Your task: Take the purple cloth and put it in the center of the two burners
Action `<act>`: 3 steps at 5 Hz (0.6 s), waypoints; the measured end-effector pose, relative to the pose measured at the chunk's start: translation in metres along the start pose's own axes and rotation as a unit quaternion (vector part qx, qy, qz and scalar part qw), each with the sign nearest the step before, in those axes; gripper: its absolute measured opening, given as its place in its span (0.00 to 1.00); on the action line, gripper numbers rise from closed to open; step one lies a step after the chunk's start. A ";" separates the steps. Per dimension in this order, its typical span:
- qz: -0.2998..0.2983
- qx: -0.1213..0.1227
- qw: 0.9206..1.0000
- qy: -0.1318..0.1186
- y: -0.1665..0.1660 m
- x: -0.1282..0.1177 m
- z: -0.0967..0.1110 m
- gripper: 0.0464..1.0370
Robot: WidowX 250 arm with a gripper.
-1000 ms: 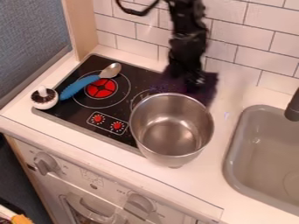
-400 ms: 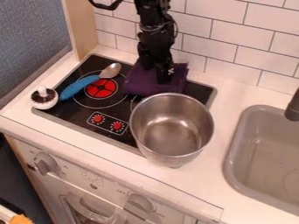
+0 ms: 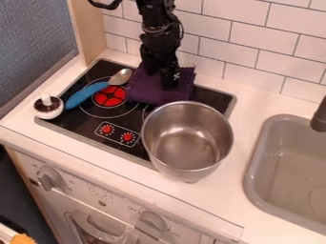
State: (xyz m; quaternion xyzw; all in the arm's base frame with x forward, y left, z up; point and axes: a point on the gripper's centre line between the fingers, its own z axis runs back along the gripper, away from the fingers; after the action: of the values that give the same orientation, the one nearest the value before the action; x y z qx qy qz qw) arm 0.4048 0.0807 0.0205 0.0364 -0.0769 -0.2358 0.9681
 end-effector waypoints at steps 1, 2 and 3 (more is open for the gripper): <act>-0.008 0.005 1.000 -0.011 0.002 -0.001 0.018 0.96; -0.013 0.027 0.999 -0.040 0.007 0.006 0.049 0.96; -0.005 0.043 0.998 -0.052 0.007 0.002 0.070 0.96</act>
State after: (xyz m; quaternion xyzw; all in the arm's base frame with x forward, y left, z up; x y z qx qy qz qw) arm 0.3984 0.0831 0.0901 0.0661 -0.1369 -0.2387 0.9591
